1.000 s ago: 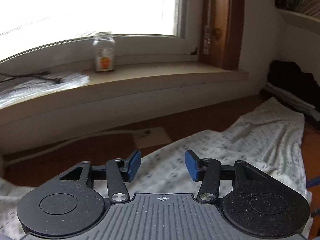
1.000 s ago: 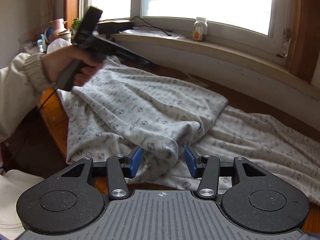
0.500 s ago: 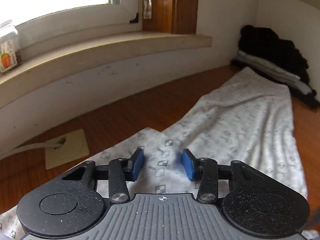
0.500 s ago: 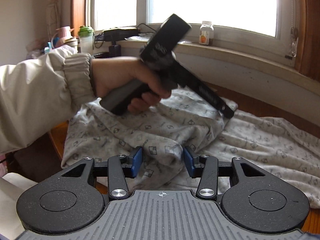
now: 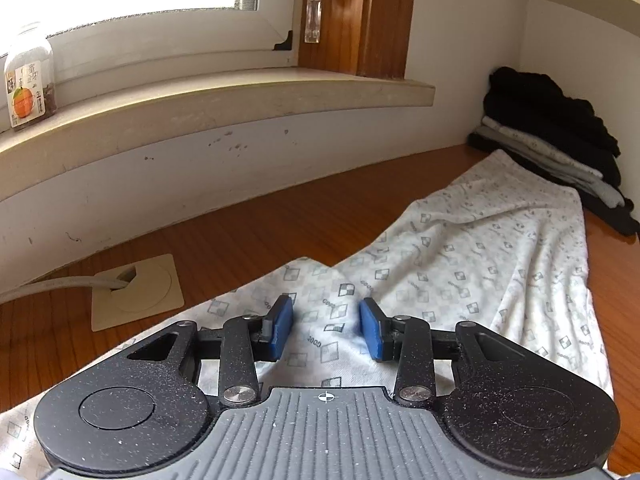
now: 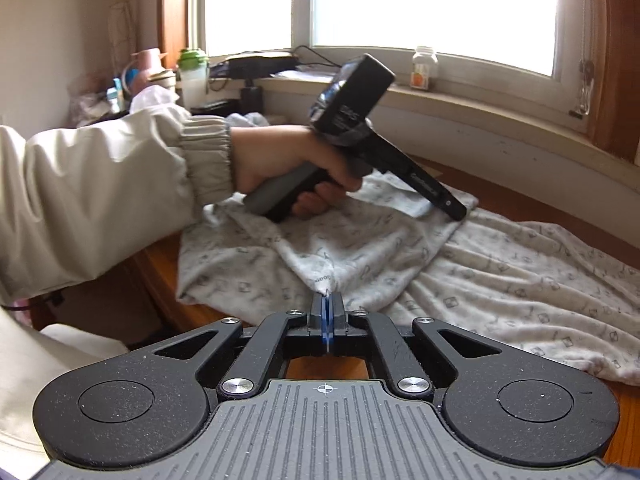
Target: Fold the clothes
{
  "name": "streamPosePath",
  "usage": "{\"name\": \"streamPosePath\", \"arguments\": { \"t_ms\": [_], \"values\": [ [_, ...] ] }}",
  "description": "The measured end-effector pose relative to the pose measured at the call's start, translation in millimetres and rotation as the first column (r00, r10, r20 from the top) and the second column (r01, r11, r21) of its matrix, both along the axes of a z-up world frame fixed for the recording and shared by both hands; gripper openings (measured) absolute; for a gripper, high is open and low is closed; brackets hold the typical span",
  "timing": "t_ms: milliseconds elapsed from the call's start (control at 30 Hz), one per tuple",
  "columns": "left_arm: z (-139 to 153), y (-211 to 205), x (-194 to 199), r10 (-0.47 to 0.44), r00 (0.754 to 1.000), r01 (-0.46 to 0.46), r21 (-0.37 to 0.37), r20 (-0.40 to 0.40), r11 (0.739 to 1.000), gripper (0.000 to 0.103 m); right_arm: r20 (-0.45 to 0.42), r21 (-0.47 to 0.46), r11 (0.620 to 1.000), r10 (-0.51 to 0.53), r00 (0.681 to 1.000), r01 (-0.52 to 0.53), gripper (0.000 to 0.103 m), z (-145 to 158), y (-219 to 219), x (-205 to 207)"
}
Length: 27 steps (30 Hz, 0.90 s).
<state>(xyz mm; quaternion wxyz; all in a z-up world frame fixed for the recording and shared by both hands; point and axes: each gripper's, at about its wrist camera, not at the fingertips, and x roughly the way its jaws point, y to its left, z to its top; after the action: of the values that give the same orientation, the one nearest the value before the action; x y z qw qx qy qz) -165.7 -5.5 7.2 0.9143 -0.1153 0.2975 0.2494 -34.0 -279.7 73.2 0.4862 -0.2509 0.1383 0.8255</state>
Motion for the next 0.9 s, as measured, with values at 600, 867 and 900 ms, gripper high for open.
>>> {"name": "streamPosePath", "arguments": {
  "t_ms": [600,867,900],
  "values": [
    [13,-8,12,0.069,0.997,-0.07,0.092,0.017,0.993,0.004,0.059,-0.011,0.999,-0.043,0.997,0.044,0.003,-17,-23,4],
    [22,3,-10,0.065,0.997,-0.069,0.086,0.046,0.994,0.059,-0.036,0.044,0.993,-0.11,0.993,0.111,0.013,-4,-27,23],
    [20,5,-10,0.072,0.997,-0.075,0.094,0.036,0.993,0.062,-0.056,0.055,0.991,-0.119,0.991,0.122,0.015,-2,-23,24]
  ]
}}
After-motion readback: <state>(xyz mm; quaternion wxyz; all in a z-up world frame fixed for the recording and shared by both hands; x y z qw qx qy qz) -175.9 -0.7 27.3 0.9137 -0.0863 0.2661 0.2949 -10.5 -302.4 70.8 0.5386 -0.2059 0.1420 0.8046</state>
